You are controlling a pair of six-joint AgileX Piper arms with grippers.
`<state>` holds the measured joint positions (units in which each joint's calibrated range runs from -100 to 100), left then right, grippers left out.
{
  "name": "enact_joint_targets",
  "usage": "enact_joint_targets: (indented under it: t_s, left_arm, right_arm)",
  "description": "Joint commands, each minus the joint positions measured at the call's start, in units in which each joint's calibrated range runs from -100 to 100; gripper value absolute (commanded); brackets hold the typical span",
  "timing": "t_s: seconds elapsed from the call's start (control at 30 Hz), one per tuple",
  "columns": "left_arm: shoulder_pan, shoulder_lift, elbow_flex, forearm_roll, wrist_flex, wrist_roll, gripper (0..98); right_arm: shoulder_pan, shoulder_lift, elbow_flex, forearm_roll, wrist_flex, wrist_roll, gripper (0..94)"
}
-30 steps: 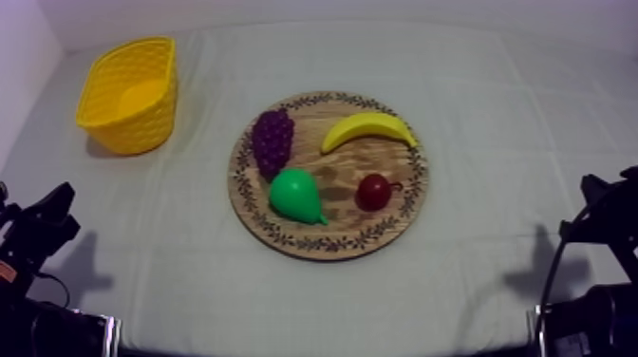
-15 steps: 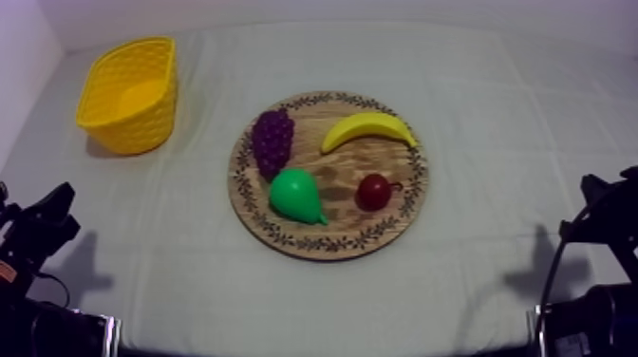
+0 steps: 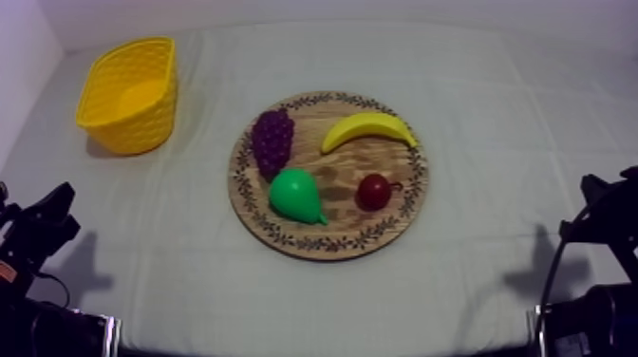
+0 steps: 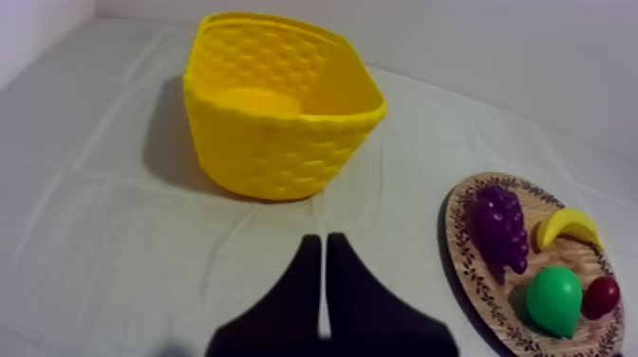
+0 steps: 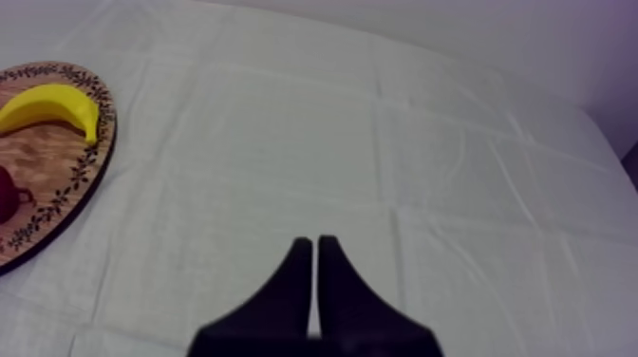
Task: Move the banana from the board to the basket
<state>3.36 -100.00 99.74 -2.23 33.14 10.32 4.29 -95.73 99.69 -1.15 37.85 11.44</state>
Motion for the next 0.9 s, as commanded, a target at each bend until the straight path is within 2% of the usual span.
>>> enact_joint_targets:
  t_s: [0.0,0.27,0.87]
  left_arm:
    - [0.0,0.0,0.0,0.01,0.0,0.0,0.1]
    - [0.0,0.0,0.0,0.01,0.0,-1.1,0.1]
    - [0.0,0.0,0.0,0.01,0.0,-0.3,0.1]
  right_arm:
    - [0.0,0.0,0.0,0.0,0.1,0.0,0.3]
    - [0.0,0.0,0.0,0.0,0.1,0.0,0.3]
    - [0.0,0.0,0.0,0.0,0.1,0.0,0.3]
